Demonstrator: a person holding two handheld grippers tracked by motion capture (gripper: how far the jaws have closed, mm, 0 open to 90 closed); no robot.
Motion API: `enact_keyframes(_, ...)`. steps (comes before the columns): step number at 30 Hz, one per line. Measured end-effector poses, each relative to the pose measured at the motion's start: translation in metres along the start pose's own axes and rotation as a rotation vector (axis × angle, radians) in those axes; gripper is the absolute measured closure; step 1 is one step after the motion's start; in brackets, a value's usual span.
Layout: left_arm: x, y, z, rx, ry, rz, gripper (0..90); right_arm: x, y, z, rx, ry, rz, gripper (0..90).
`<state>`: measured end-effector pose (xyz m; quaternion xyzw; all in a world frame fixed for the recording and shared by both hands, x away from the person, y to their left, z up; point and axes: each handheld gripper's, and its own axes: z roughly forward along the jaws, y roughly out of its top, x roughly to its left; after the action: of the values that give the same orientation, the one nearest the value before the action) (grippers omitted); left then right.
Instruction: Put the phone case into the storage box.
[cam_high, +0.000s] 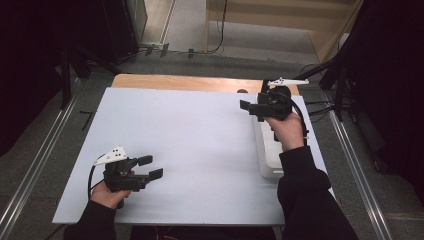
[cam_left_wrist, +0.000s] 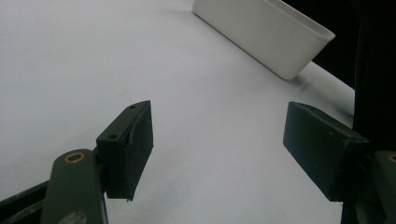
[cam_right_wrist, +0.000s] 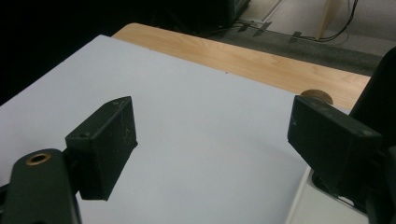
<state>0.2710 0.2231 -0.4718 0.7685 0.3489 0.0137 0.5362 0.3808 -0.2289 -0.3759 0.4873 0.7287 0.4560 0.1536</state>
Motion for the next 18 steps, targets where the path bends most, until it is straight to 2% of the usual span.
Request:
enact_keyframes(4,0.0,0.0,0.0,0.002,0.001,0.005,24.2,0.006,-0.008,-0.001,0.011,-0.008,-0.028,14.5)
enact_keyframes(9,0.0,0.0,0.0,0.008,0.003,0.005,24.2,0.013,-0.019,0.0,0.01,0.017,-0.013,14.5)
enact_keyframes(14,0.0,0.0,0.0,0.005,0.003,0.006,24.2,0.018,-0.027,0.0,0.019,0.033,-0.023,14.5)
enact_keyframes(16,0.0,0.0,0.0,0.004,0.001,0.004,24.2,0.021,-0.029,-0.001,0.01,0.034,-0.045,14.5)
enact_keyframes(18,0.0,0.0,0.0,0.005,-0.001,0.008,24.2,0.023,-0.031,-0.002,0.001,0.041,-0.042,14.5)
